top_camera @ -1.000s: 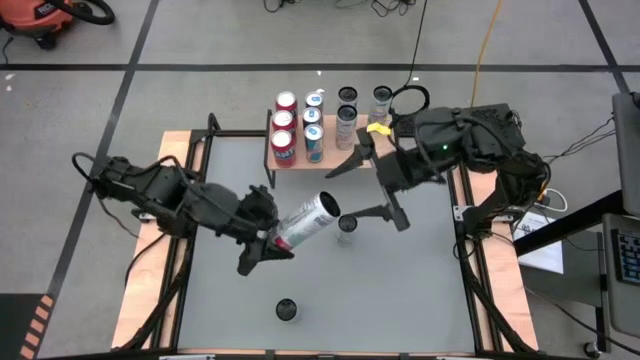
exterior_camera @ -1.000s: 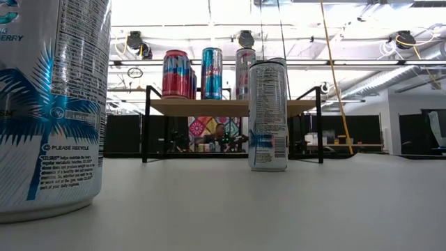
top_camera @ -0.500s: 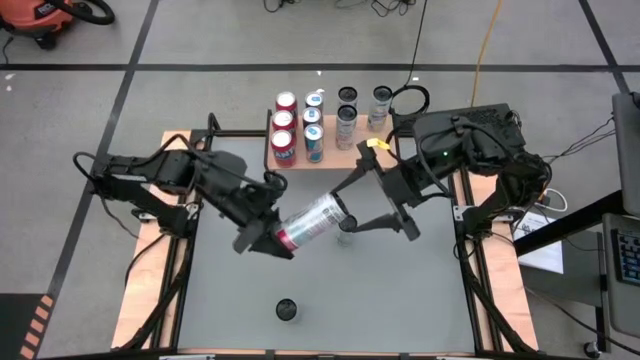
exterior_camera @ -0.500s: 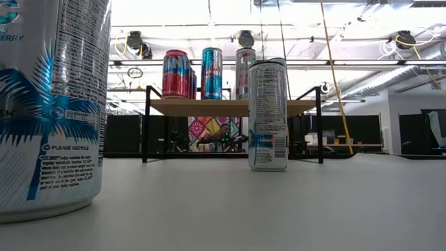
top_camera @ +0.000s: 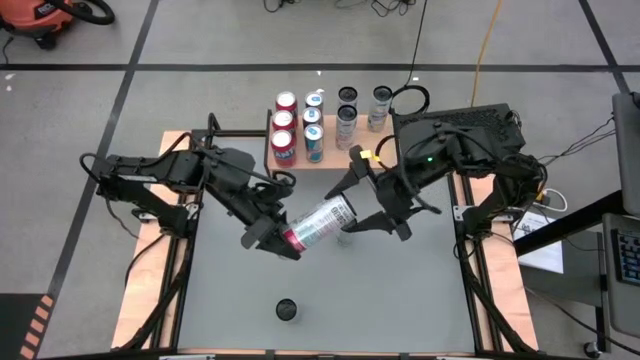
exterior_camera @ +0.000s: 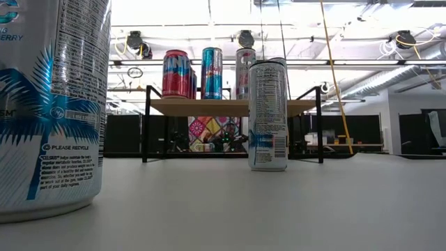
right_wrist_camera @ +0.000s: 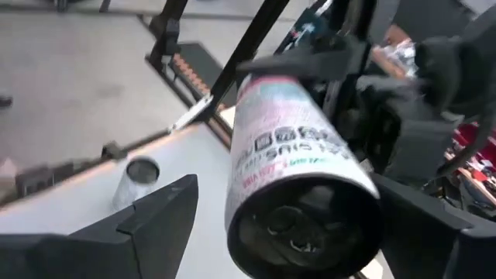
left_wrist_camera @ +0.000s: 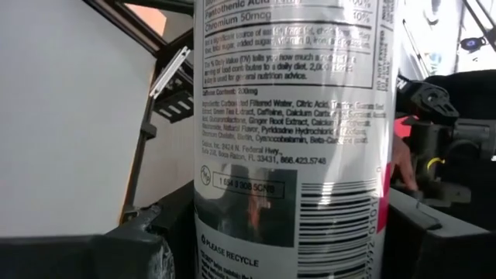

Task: Place canned beverage on shelf
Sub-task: Put the white-pink soda can on the shelf aligned with the other white-pink soda cans

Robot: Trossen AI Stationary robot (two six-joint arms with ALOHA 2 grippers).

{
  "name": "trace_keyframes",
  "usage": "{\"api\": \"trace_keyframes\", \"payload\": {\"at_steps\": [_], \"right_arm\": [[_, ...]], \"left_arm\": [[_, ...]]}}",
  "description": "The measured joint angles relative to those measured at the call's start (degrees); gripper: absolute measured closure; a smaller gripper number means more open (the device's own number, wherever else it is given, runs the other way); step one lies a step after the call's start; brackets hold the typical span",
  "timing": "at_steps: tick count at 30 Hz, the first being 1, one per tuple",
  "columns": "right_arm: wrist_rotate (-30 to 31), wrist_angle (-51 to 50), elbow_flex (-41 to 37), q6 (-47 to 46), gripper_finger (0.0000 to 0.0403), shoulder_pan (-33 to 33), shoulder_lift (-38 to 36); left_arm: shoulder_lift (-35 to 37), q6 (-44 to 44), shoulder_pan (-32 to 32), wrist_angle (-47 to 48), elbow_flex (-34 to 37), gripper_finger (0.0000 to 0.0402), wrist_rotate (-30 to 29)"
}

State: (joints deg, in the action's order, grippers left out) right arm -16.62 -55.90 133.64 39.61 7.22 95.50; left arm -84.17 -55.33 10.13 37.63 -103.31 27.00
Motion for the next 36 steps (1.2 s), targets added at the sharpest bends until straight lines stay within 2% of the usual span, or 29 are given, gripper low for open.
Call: {"api": "trace_keyframes", "payload": {"at_steps": [6,18,26,29,36], "right_arm": [[0.2,-0.3,0.0,3.3,0.0093,0.0,0.9],[0.2,-0.3,0.0,5.2,0.0181,0.0,0.9],[0.5,-0.8,0.0,5.1,0.0179,-0.1,0.8],[1.4,-1.2,0.0,3.8,0.0181,-0.1,0.4],[1.8,-2.6,-0.2,-5.1,0.0184,0.0,-0.1]], "left_arm": [[-0.2,-0.4,0.0,-0.3,0.0,0.0146,-0.5],[-0.3,-1.3,0.1,-0.4,0.0,0.0146,-2.0],[-0.1,-1.0,0.2,0.5,-0.1,0.0144,-6.5],[-0.1,-0.3,0.2,0.5,-0.1,0.0125,-9.9],[-0.1,5.9,-0.1,0.0,-0.1,0.0029,-19.4]]}}
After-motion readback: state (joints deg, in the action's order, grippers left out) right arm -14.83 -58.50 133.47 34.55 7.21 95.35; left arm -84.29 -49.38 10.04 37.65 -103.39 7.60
